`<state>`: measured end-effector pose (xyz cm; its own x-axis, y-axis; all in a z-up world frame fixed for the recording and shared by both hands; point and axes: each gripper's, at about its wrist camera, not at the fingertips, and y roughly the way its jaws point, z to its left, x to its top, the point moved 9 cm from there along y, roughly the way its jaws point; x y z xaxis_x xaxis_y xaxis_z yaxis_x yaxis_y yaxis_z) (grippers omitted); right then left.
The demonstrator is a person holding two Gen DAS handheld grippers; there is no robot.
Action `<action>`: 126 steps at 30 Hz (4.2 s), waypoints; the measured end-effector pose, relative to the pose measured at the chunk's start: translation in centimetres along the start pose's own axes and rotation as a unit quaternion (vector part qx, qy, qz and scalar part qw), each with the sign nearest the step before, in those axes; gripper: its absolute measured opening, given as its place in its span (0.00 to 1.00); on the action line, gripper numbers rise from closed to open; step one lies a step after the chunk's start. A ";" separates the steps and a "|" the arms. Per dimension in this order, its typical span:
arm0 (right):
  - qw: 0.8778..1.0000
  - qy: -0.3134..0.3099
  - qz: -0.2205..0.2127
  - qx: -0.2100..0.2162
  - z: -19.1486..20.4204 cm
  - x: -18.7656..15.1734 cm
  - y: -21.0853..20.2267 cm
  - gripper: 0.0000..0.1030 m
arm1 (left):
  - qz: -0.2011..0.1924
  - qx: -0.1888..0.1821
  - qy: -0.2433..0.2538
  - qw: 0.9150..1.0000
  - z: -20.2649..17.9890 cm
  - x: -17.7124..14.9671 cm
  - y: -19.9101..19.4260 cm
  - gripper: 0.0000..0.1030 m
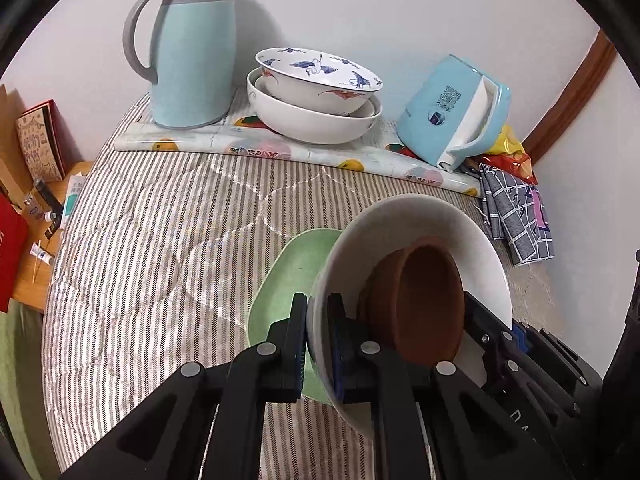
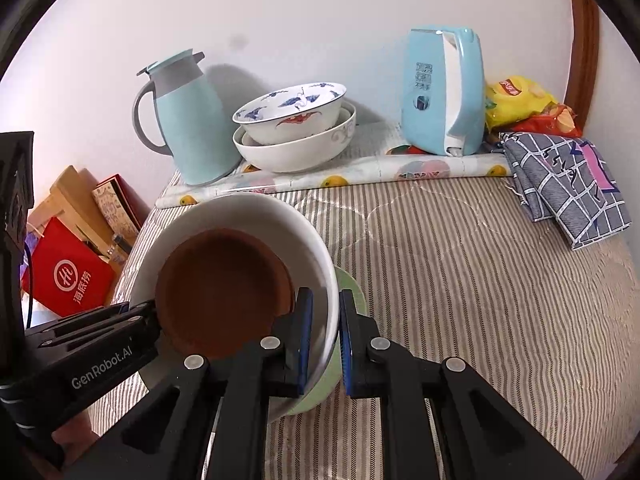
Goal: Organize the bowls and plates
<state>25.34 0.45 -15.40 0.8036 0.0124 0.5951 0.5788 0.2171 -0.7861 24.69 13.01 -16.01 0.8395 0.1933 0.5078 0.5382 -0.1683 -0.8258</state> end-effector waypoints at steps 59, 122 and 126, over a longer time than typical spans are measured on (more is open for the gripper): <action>0.998 -0.010 0.058 0.020 -0.2 -1.8 5.7 0.20 | 0.054 0.001 0.000 0.999 2.5 -1.4 5.3 0.20; 0.989 0.012 -0.088 -0.119 -11.4 -11.5 -22.2 0.84 | -0.142 0.055 0.065 0.986 -11.2 -13.2 -15.4 0.85; 0.989 0.018 -0.088 -0.120 -11.7 -11.8 -22.4 0.84 | -0.143 0.058 0.065 0.986 -11.4 -13.4 -15.5 0.85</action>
<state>4.53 -15.96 -6.73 0.6891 -0.0409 0.7235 0.7232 -0.0256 -0.6902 5.90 2.03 -7.25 0.6604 0.0898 0.7455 0.7491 -0.0109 -0.6623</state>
